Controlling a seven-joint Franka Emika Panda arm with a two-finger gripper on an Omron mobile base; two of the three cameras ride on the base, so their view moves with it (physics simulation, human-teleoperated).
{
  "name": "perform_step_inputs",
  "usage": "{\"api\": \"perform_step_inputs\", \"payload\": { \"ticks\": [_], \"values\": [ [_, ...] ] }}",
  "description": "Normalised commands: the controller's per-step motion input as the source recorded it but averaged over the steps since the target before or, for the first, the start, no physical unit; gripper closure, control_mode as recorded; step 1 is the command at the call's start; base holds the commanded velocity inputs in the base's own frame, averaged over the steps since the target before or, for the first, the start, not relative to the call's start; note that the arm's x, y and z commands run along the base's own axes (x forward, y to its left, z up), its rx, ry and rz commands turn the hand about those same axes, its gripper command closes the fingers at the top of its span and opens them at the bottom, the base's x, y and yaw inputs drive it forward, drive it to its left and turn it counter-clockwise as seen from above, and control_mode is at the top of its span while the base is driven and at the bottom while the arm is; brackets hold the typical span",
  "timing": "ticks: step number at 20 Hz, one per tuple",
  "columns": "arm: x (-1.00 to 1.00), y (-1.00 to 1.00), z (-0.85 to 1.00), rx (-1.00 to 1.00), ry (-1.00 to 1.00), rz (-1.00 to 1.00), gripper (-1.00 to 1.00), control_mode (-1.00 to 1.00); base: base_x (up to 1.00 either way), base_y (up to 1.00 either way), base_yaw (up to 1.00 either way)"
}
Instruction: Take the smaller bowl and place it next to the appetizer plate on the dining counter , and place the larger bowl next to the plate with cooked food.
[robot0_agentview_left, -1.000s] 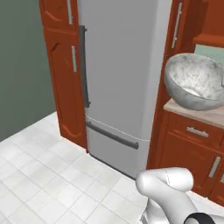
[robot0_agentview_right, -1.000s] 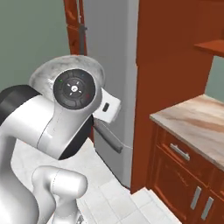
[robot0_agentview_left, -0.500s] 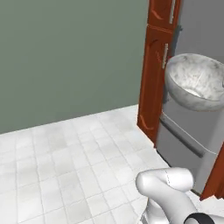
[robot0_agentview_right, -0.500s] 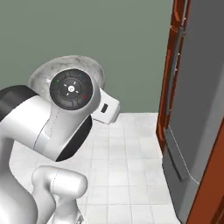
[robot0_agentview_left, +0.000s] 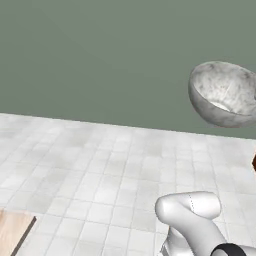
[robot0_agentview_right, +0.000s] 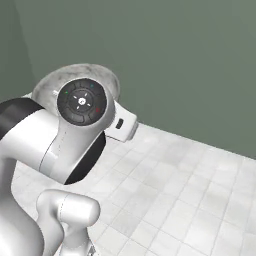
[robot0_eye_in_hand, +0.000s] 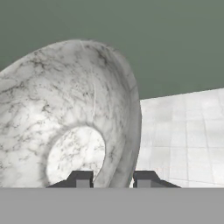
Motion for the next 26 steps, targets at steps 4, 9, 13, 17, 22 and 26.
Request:
{"api": "perform_step_inputs", "payload": {
  "ticks": [4,9,13,17,22,26],
  "values": [
    [0.00,0.00,0.00,0.00,0.00,0.00,1.00,1.00,0.32,-0.12,0.87],
    [0.00,0.00,0.00,0.00,0.00,0.00,1.00,1.00,0.80,-0.37,0.79],
    [0.00,0.00,0.00,0.00,0.00,0.00,1.00,1.00,0.94,-0.70,0.70],
    [0.00,0.00,0.00,0.00,0.00,0.00,1.00,1.00,1.00,-0.88,0.59],
    [0.00,0.00,0.00,0.00,0.00,0.00,1.00,1.00,1.00,-0.84,0.36],
    [0.00,0.00,0.00,0.00,0.00,0.00,1.00,1.00,1.00,-0.36,0.29]
  ]
}}
